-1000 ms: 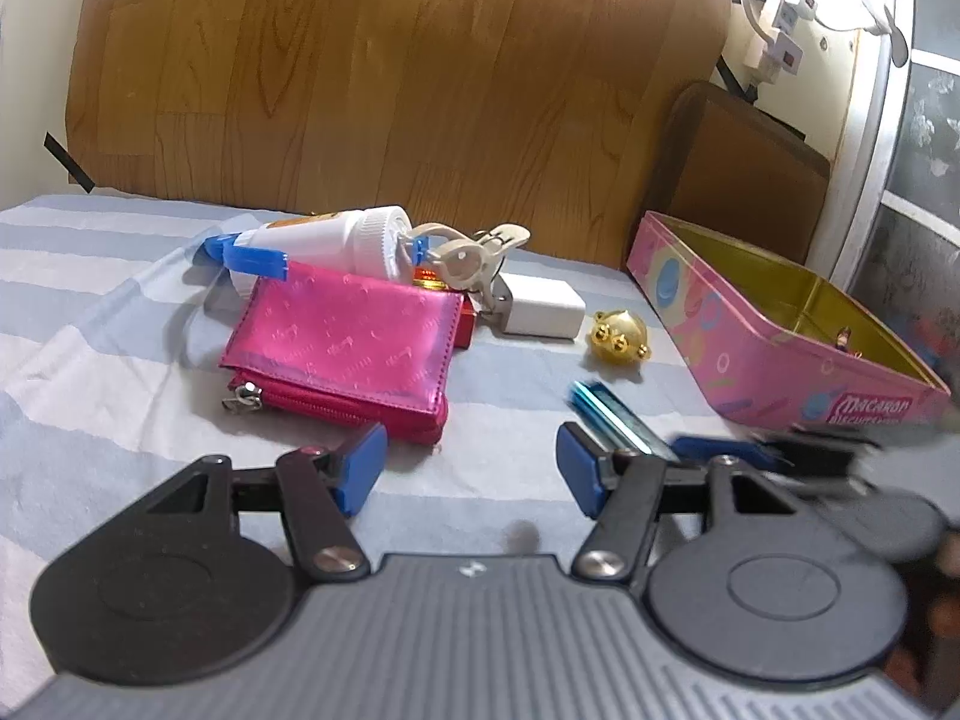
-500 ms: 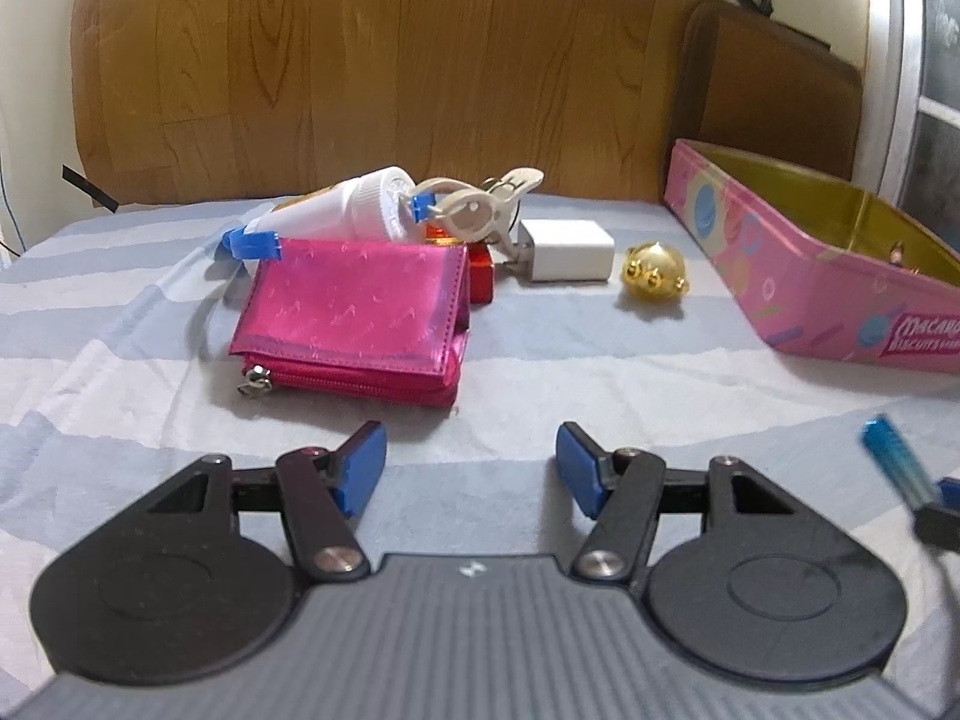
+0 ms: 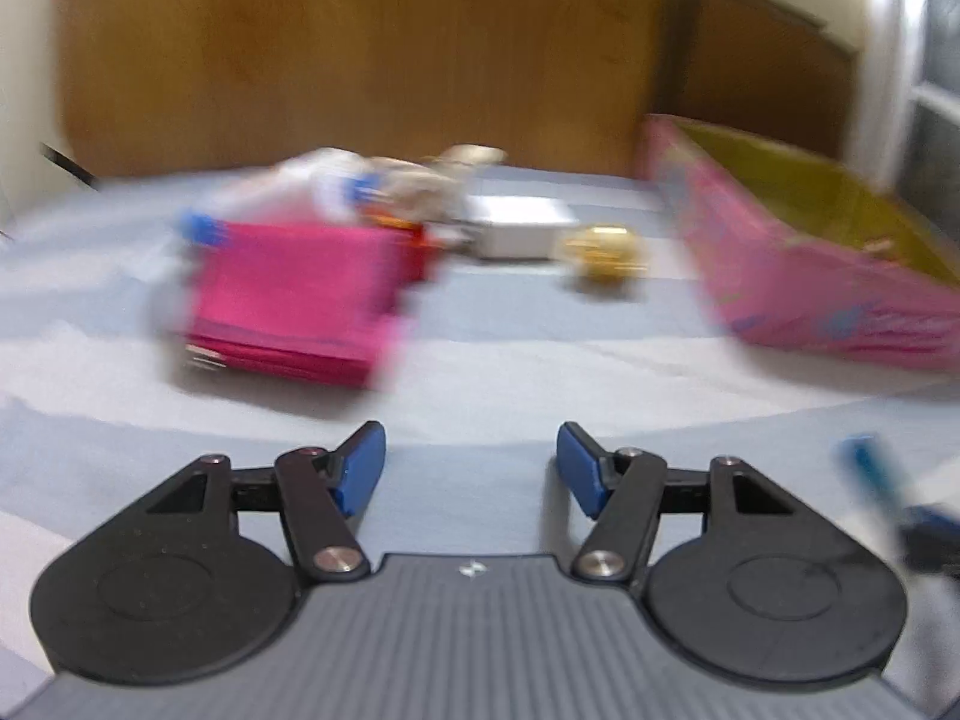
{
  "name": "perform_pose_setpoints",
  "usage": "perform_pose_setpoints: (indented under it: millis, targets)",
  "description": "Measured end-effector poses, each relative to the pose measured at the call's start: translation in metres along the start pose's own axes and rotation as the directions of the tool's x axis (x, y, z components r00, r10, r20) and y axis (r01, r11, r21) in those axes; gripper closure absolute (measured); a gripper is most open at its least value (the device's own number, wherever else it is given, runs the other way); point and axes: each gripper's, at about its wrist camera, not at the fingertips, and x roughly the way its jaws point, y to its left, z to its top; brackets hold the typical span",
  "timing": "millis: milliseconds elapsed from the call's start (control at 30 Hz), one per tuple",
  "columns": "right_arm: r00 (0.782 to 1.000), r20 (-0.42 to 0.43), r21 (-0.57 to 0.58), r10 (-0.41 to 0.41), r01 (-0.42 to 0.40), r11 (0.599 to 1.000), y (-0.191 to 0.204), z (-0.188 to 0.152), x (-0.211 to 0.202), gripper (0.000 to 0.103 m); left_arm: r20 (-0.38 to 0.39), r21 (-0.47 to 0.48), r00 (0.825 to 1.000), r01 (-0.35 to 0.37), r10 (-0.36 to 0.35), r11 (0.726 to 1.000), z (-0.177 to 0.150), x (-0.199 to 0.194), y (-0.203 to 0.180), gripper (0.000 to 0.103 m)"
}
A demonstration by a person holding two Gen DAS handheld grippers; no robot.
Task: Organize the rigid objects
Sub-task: 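Carry the lighter into the pink tin and open the right gripper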
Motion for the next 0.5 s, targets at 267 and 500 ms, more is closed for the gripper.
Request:
perform_pose_setpoints:
  millis: [267, 500]
  targets:
    - [0.985, 0.005, 0.280, 0.170, -0.165, 0.946, -0.042, -0.001, 0.001, 0.078, -0.226, -0.122, 0.853, 0.455, -0.471, 0.882, 0.016, 0.017, -0.074, 0.038]
    - [0.986, 0.024, 0.241, 0.168, -0.168, 0.956, -0.040, -0.005, 0.000, 0.078, -0.280, -0.041, 0.838, 0.476, -0.467, 0.878, 0.019, 0.029, -0.121, 0.045]
